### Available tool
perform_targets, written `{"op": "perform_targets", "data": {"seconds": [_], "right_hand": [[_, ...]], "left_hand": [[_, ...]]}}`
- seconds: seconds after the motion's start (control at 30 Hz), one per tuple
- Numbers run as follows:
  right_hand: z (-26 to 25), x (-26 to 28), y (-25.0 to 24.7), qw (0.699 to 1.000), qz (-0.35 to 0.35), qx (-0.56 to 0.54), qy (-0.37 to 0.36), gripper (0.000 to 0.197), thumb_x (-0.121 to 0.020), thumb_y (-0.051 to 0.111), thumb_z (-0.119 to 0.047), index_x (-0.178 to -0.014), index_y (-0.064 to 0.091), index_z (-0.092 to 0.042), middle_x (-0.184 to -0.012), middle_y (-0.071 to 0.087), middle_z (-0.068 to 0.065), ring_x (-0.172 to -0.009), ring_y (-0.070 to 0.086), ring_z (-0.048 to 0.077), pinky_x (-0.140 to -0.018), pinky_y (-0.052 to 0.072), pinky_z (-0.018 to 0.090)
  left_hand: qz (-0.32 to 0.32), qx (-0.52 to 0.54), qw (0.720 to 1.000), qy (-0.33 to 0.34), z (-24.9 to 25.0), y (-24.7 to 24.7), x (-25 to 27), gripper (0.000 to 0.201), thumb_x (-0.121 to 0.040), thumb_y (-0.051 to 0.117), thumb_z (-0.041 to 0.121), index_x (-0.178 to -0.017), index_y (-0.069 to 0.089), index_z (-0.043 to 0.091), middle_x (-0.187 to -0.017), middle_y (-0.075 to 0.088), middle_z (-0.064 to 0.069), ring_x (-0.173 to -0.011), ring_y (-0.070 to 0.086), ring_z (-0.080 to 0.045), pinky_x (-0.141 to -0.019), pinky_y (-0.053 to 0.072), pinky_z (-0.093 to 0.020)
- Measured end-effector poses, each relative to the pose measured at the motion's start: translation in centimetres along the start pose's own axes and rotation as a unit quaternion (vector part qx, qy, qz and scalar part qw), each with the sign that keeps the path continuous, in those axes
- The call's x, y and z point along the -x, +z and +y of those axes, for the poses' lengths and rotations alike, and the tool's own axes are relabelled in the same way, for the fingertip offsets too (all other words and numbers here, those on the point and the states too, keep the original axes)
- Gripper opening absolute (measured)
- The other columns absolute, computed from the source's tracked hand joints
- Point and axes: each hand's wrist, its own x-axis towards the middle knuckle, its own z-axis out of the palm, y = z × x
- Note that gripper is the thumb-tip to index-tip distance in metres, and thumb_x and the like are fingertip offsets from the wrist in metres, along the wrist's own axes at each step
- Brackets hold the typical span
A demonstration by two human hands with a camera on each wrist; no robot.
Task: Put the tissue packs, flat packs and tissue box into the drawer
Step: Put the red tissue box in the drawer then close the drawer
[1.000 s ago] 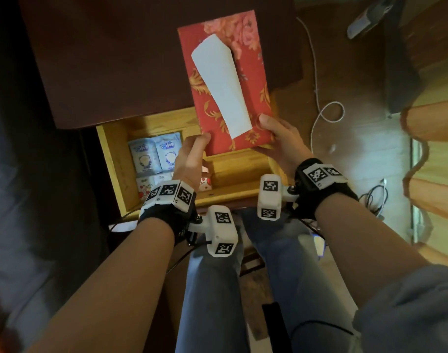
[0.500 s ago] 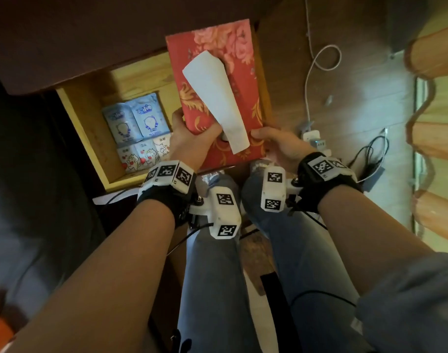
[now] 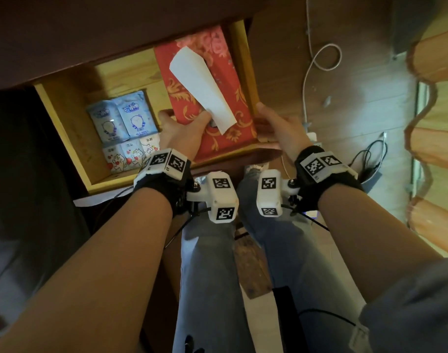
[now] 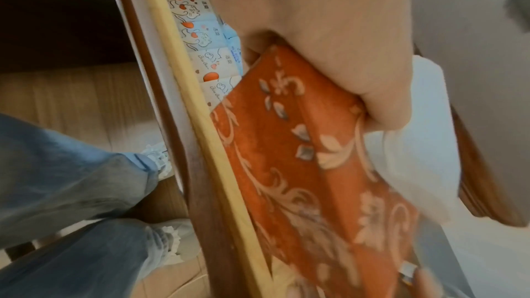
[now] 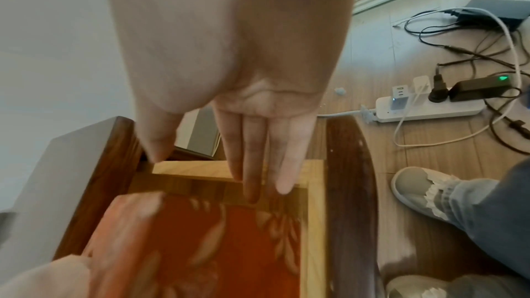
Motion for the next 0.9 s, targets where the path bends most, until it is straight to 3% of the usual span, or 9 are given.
{"op": "perform_targets", "data": {"seconds": [0.1, 0.23, 0.33, 0.47, 0.57, 0.67, 0.77, 0.9], "right_hand": [[-0.1, -1.6, -0.5, 0.997, 0.065, 0.024, -0.017, 0.026, -0.086, 0.061, -0.034, -0.099, 0.065, -0.012, -0.092, 0.070, 0.005, -0.077, 0.068, 0.017, -0.073, 0.060, 0.029], [0.4, -3.4, -0.8, 0.989, 0.122, 0.069, -0.045, 0.023, -0.083, 0.066, -0.024, -0.101, 0.064, -0.008, -0.091, 0.067, 0.007, -0.066, 0.064, 0.013, -0.055, 0.055, 0.018], [0.6, -4.4, -0.5, 0.985, 0.126, 0.101, -0.054, 0.028, -0.081, 0.068, -0.027, -0.103, 0.064, -0.010, -0.090, 0.066, 0.003, -0.066, 0.061, 0.011, -0.051, 0.050, 0.015], [0.6, -4.9, -0.4, 0.987, 0.112, 0.100, -0.051, 0.018, -0.082, 0.066, -0.023, -0.097, 0.063, -0.013, -0.080, 0.060, -0.003, -0.058, 0.052, 0.007, -0.044, 0.044, 0.013], [0.4, -4.9, -0.7, 0.992, 0.096, 0.069, -0.043, 0.008, -0.081, 0.068, -0.019, -0.085, 0.061, -0.019, -0.075, 0.058, -0.003, -0.056, 0.050, 0.007, -0.047, 0.043, 0.016], [0.3, -5.0, -0.9, 0.994, 0.086, 0.058, -0.041, 0.009, -0.080, 0.069, -0.019, -0.083, 0.061, -0.021, -0.075, 0.059, -0.004, -0.058, 0.051, 0.007, -0.048, 0.044, 0.016], [0.4, -5.3, -1.1, 0.994, 0.082, 0.053, -0.038, 0.009, -0.079, 0.070, -0.020, -0.082, 0.062, -0.023, -0.077, 0.061, -0.006, -0.062, 0.055, 0.008, -0.057, 0.048, 0.022], [1.0, -5.5, -1.2, 0.996, 0.072, 0.034, -0.031, 0.008, -0.079, 0.071, -0.023, -0.084, 0.064, -0.023, -0.082, 0.066, -0.005, -0.072, 0.063, 0.011, -0.070, 0.055, 0.029]], "left_hand": [[0.010, -0.021, 1.000, -0.006, 0.4, 0.5, -0.8, 0.078, -0.066, 0.072, 0.050, -0.125, 0.037, 0.014, -0.100, 0.052, 0.003, -0.092, 0.053, -0.020, -0.084, 0.045, -0.032], [0.006, -0.021, 1.000, -0.021, 0.2, 1.3, -1.9, 0.079, -0.068, 0.072, 0.047, -0.128, 0.034, 0.013, -0.100, 0.049, 0.004, -0.089, 0.049, -0.017, -0.078, 0.040, -0.029], [0.004, -0.027, 0.999, -0.024, 0.0, 1.9, -2.8, 0.082, -0.070, 0.072, 0.046, -0.131, 0.030, 0.011, -0.101, 0.045, 0.004, -0.089, 0.046, -0.016, -0.079, 0.038, -0.028], [-0.009, -0.012, 1.000, -0.025, -0.5, 3.1, -4.1, 0.080, -0.066, 0.075, 0.045, -0.126, 0.032, 0.013, -0.101, 0.049, 0.002, -0.089, 0.051, -0.018, -0.080, 0.046, -0.032], [-0.026, -0.027, 0.999, -0.012, -1.1, 3.9, -4.5, 0.080, -0.067, 0.076, 0.041, -0.125, 0.029, 0.013, -0.102, 0.050, 0.000, -0.090, 0.052, -0.019, -0.078, 0.044, -0.031], [-0.054, -0.026, 0.998, -0.011, -1.9, 4.6, -5.0, 0.089, -0.065, 0.078, 0.038, -0.129, 0.021, 0.012, -0.117, 0.053, -0.009, -0.104, 0.056, -0.027, -0.088, 0.051, -0.040], [-0.077, -0.041, 0.996, -0.011, -2.1, 4.8, -5.3, 0.103, -0.064, 0.079, 0.040, -0.136, 0.012, 0.010, -0.130, 0.049, -0.018, -0.115, 0.053, -0.033, -0.096, 0.049, -0.048], [-0.087, -0.073, 0.993, -0.008, -2.4, 5.0, -5.9, 0.111, -0.067, 0.077, 0.045, -0.141, 0.002, 0.010, -0.137, 0.045, -0.019, -0.122, 0.048, -0.034, -0.100, 0.045, -0.047]]}}
